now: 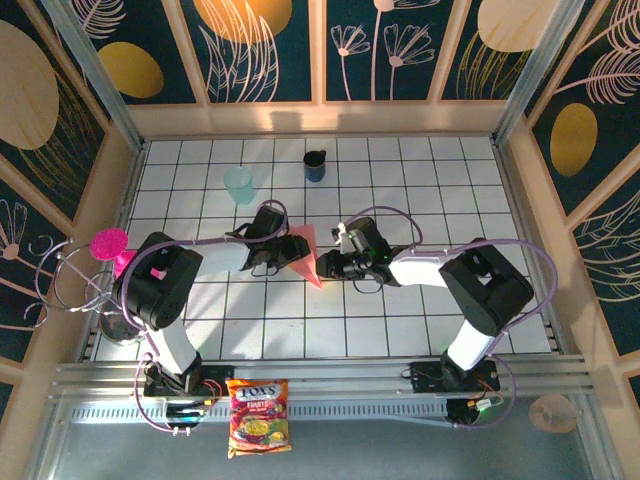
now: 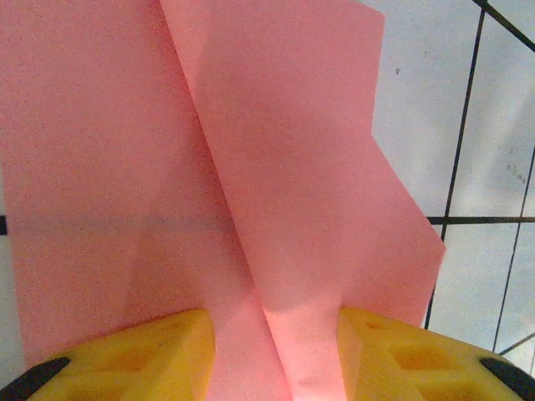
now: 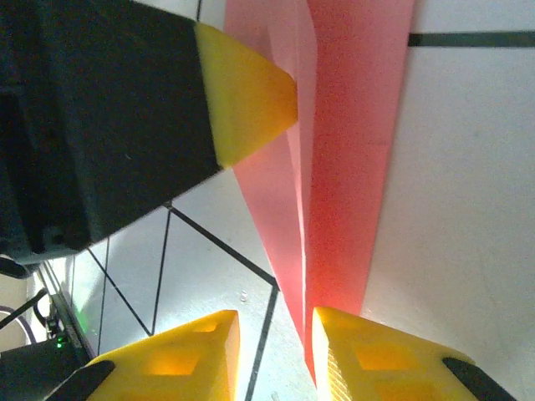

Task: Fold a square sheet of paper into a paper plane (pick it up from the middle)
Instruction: Fourth fold the wing at the center of the table.

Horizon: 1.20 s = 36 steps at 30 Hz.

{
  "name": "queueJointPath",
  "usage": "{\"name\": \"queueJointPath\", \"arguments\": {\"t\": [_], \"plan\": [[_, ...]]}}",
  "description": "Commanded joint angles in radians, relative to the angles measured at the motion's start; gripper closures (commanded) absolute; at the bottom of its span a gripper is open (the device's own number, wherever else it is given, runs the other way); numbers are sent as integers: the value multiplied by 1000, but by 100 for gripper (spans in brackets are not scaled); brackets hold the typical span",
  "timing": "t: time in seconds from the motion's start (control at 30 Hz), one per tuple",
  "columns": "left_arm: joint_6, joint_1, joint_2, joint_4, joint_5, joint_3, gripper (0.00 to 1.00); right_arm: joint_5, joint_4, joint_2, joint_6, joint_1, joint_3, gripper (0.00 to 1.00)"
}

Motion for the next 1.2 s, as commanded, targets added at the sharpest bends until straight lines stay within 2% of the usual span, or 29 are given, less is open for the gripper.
{"name": "queueJointPath", "arguments": {"t": [0.0,0.3,0.53,0.77,1.17], "plan": [[40,2,112,-203,-161,-48,54,51,13,-17,24,-5,-17,70],[41,-4,151,-224,-196,-49,54,19,-14,53,-15,42,39,71],[38,-5,161,-232,-206,-49,54,27,-32,87,-19,47,53,79],[33,-5,171,-232,-207,-49,54,46,-55,102,-37,48,58,80],[32,-5,180,-247,-221,-45,56,46,-59,109,-30,44,43,90]]}}
